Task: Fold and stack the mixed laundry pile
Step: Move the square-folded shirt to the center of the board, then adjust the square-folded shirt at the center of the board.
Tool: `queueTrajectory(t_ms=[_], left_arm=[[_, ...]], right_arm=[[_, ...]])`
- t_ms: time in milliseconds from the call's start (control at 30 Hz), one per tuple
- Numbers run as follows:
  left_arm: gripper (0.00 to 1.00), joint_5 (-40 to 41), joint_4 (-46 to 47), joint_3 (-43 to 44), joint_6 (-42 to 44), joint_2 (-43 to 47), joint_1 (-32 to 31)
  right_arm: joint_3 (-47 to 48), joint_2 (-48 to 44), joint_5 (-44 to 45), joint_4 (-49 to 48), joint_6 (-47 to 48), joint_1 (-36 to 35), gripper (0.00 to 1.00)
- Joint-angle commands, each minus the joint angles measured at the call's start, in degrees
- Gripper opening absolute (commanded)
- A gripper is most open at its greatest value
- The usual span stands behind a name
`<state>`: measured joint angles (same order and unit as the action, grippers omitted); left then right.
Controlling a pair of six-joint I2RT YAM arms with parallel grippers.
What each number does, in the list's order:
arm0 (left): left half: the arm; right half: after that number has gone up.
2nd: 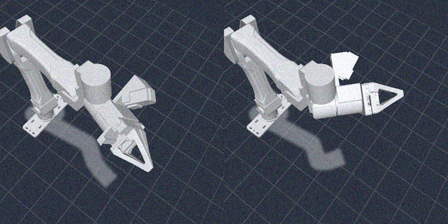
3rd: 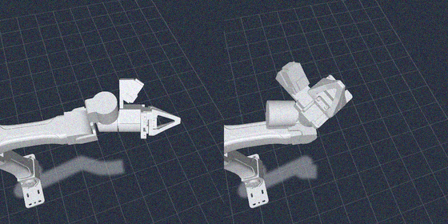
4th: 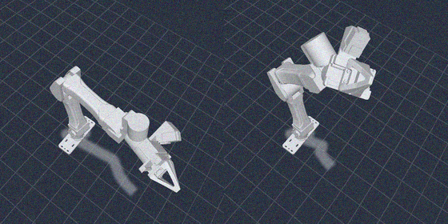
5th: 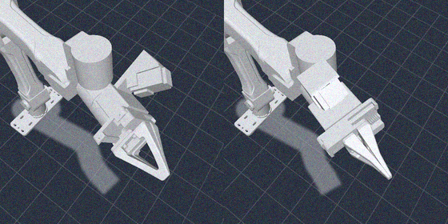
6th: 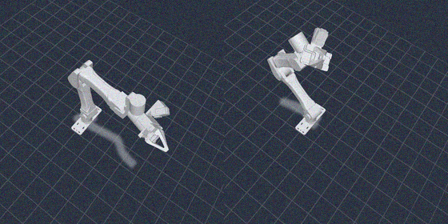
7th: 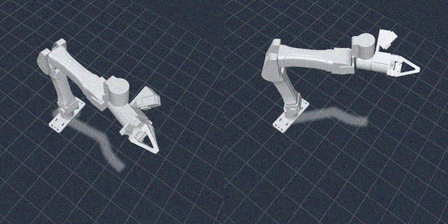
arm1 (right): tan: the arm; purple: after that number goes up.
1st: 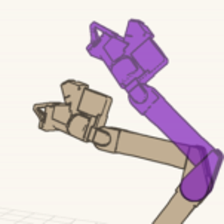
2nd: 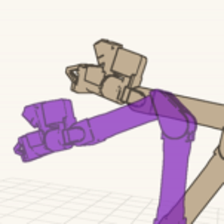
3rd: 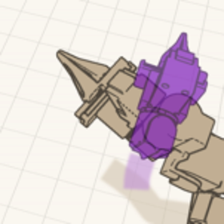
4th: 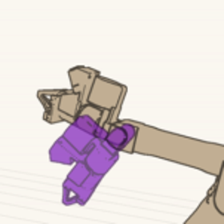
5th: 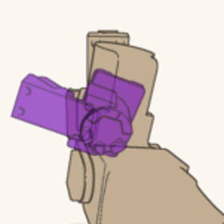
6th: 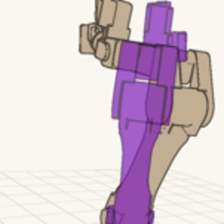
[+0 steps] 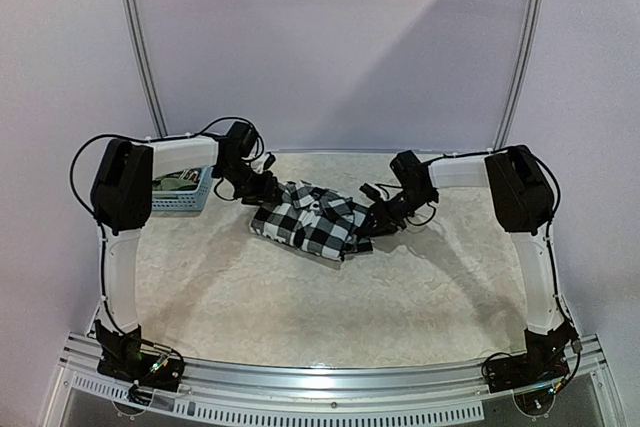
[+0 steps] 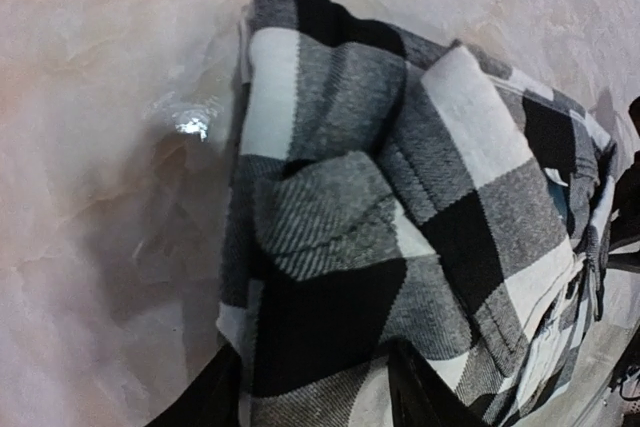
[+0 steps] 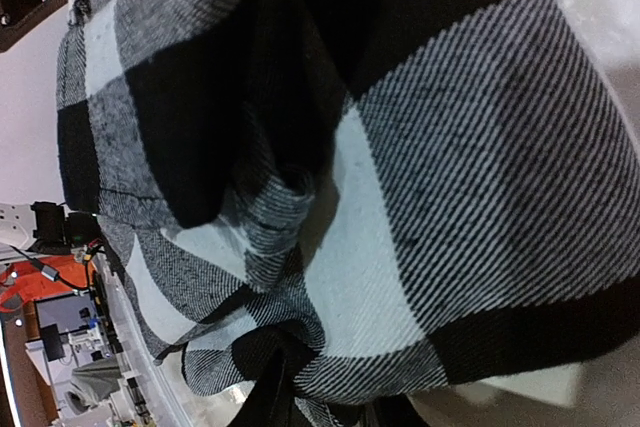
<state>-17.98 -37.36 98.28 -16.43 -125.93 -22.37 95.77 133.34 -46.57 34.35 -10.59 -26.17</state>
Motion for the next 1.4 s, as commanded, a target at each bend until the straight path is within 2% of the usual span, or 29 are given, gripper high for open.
queueTrajectory(t_ms=[0, 200, 367, 467, 533, 633, 700, 733, 767, 833, 933, 1067, 1367], left_arm=[[0.48, -1.5, 4.05, -2.94, -2.22, 2.47, -3.6], [0.43, -0.72, 10.64, -8.93, -8.94, 5.03, -9.53], [0.42, -0.18, 16.79, -11.49, -15.43, 7.02, -15.33], [0.5, 4.37, 17.96, -12.64, -18.83, 9.82, -17.2], [0.56, 8.74, 16.09, -13.56, -19.97, 12.68, -17.19], [0.63, 14.78, 12.52, -15.18, -18.64, 17.65, -16.92], [0.66, 17.65, 10.47, -16.52, -16.93, 20.68, -16.87], [0.66, 17.78, 9.79, -17.15, -16.1, 21.62, -16.72], [0.67, 17.8, 8.95, -17.4, -15.33, 22.14, -16.49], [0.66, 17.8, 8.46, -17.9, -13.87, 22.49, -16.04], [0.65, 15.27, 8.4, -17.65, -13.17, 21.49, -14.97], [0.62, 11.25, 8.69, -15.67, -13.17, 18.41, -12.6], [0.49, -4.78, 13.65, -12.95, -17.62, 9.74, -8.11]], right_arm=[[3.14, 1.44, 8.15, 8.42, 6.64, 0.88, 0.24], [-1.58, -4.99, 11.58, 10.66, 9.94, 7.82, 0.29], [-3.27, -6.5, 12.31, 12.33, 14.95, 11.29, 0.36], [-6.34, -9.02, 13.26, 10.04, 16.18, 11.79, 0.41], [-10.46, -14.41, 14.86, 5.39, 16.13, 12.62, 0.44], [-19.37, -24.7, 18.31, -5.15, 16.6, 12.99, 0.56], [-25.06, -33.63, 17.53, -12.81, 17.54, 13.0, 0.73], [-26.02, -36.68, 16.16, -14.14, 17.63, 12.99, 0.8], [-24.92, -37.67, 13.92, -12.76, 17.74, 13.03, 0.83], [-17.87, -34.81, 9.88, -4.37, 19.96, 12.99, 0.83], [-8.59, -26.32, 5.76, 5.05, 20.3, 13.0, 0.75], [-4.44, -19.24, 4.15, 3.72, 18.48, 12.71, 0.73], [6.49, -6.36, -0.36, 7.99, 17.88, 10.9, 0.69]])
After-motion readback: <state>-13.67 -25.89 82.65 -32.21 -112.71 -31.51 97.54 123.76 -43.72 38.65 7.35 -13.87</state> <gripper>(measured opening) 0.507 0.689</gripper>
